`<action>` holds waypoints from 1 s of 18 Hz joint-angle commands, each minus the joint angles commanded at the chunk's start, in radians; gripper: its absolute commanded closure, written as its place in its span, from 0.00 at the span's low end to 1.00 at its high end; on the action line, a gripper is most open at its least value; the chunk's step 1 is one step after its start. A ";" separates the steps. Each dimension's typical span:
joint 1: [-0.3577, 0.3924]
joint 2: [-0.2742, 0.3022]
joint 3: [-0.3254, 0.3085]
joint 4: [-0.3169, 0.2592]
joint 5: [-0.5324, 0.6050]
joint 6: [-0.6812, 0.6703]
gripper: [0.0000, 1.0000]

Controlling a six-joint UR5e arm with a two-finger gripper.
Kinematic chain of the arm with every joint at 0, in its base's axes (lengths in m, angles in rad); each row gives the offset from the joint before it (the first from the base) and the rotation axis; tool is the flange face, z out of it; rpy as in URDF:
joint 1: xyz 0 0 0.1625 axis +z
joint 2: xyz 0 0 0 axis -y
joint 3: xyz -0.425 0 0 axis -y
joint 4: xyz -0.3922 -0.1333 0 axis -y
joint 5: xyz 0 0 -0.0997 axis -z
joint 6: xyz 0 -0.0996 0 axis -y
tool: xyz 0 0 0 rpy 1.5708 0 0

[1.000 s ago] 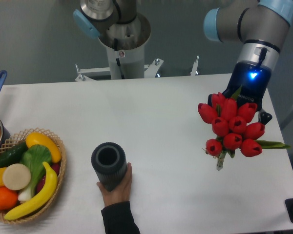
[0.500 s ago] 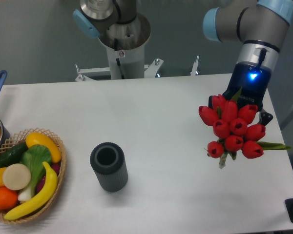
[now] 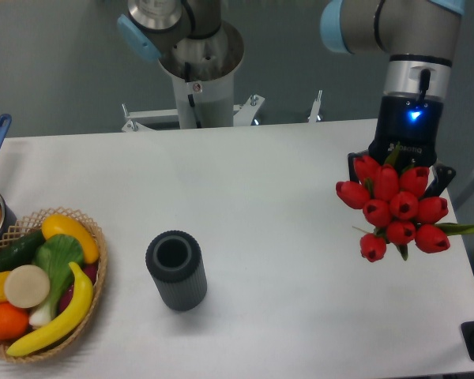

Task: Place the flowers on the table
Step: 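Lower the held red tulip bouquet onto the table beside the vase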

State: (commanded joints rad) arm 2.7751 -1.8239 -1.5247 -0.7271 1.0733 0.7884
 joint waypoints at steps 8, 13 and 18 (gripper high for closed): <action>-0.189 -0.101 -0.006 0.000 0.419 0.015 0.63; -0.244 -0.162 -0.023 0.000 0.554 0.023 0.63; -0.298 -0.225 -0.044 0.000 0.671 0.066 0.62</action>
State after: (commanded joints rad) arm 2.4775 -2.0492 -1.5692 -0.7271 1.7439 0.8544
